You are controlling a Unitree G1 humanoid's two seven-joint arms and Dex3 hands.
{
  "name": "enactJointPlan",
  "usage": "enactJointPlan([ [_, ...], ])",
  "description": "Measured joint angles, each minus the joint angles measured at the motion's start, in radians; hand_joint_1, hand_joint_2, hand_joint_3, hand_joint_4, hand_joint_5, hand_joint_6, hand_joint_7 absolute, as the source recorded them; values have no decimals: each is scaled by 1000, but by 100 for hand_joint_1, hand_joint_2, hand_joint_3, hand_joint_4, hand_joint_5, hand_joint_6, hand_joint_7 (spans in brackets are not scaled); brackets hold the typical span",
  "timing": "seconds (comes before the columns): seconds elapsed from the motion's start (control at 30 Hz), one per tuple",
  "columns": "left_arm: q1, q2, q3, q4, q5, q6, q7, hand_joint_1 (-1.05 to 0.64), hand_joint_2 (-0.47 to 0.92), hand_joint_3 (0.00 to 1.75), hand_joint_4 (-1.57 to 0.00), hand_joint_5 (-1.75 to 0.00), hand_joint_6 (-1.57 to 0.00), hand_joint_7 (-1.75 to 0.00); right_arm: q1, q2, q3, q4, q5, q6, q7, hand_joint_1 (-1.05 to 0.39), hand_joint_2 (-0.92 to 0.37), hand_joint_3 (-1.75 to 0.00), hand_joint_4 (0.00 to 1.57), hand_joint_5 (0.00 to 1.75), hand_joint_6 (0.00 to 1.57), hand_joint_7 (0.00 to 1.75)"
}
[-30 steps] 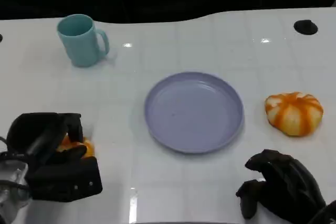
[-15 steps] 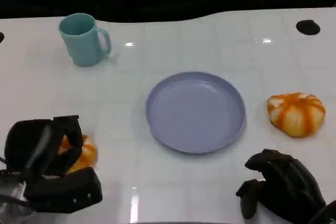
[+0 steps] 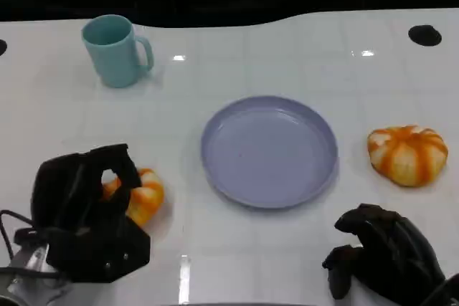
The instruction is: Grasp the bread from the table and place it into the plate.
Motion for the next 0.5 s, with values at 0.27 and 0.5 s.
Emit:
enactJointPlan([
  [0.27,1,-29,54,-68,-42,-25,-48,-105,66,172,-157,-175,-157,-175,0,0,0,0,0,0,0,-74,-91,0,149,82,157,34],
  [0.5,-16,-54,87,-84,-66,-51,-65,-105,73,157,-157,-175,-157,-175,0,0,0,-1,0,0,0,-74,-92,0,150,82,157,35],
])
